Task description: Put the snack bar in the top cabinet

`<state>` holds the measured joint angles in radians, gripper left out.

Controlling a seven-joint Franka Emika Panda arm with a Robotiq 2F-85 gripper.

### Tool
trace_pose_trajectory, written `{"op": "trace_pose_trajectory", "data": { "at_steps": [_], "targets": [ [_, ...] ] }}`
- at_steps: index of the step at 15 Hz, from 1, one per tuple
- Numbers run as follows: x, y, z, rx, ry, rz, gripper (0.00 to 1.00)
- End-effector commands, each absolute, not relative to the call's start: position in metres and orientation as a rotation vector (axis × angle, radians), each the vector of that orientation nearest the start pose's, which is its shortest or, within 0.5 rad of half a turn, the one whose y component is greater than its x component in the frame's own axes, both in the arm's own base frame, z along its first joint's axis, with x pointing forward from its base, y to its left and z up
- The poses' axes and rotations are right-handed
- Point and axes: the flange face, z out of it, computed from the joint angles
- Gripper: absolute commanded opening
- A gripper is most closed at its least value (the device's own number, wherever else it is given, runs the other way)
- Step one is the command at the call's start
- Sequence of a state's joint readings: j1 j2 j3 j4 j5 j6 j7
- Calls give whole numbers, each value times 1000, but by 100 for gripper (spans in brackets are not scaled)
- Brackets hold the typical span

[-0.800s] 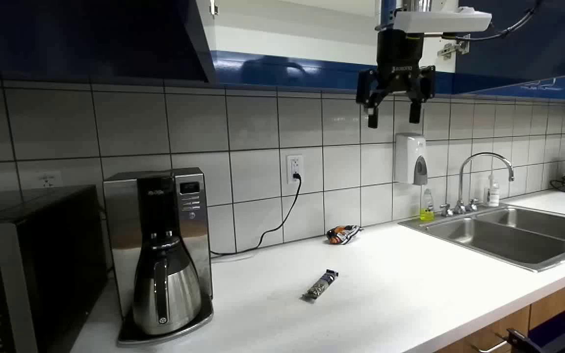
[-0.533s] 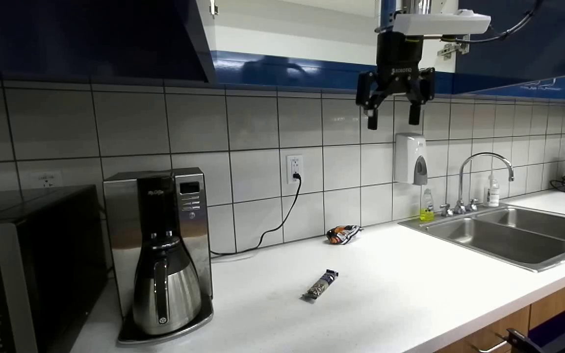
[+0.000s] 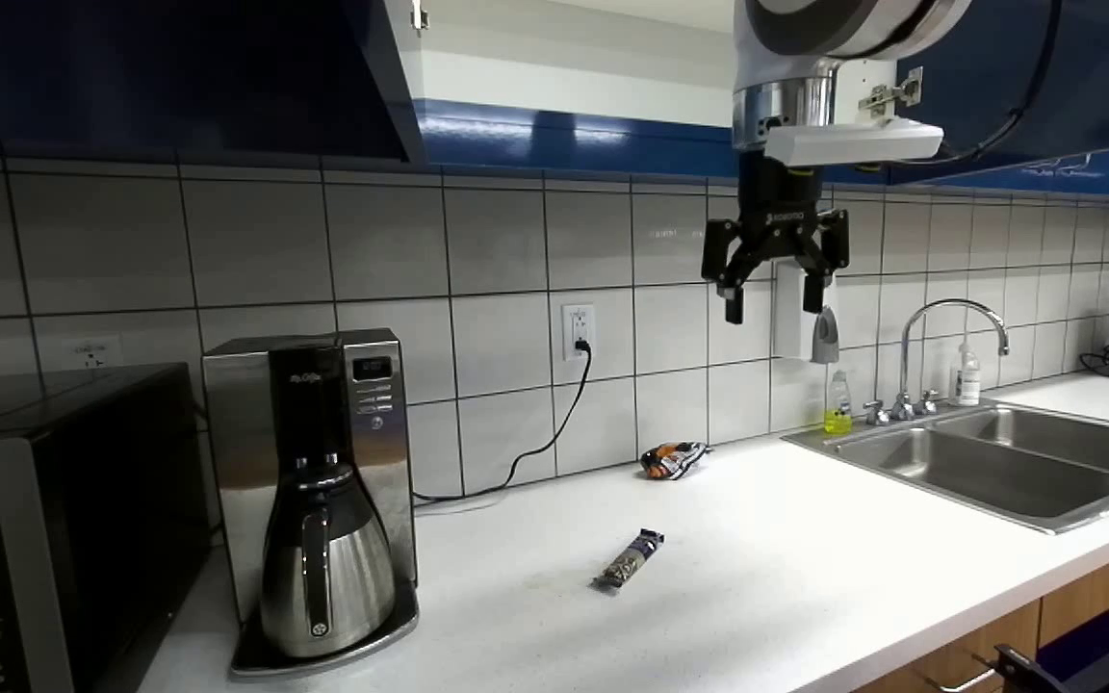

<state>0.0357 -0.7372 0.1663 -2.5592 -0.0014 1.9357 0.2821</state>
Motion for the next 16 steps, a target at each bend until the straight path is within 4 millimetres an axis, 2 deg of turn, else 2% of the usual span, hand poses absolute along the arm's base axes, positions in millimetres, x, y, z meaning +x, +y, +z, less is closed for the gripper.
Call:
{"op": "trace_pose_trajectory", "data": {
  "at_steps": [1, 9, 16],
  "targets": [
    [347, 62, 473, -3211, 225, -200, 100],
    [392, 64, 375, -3189, 218, -216, 100],
    [445, 74, 309, -3170, 219, -286, 100]
  ]
}}
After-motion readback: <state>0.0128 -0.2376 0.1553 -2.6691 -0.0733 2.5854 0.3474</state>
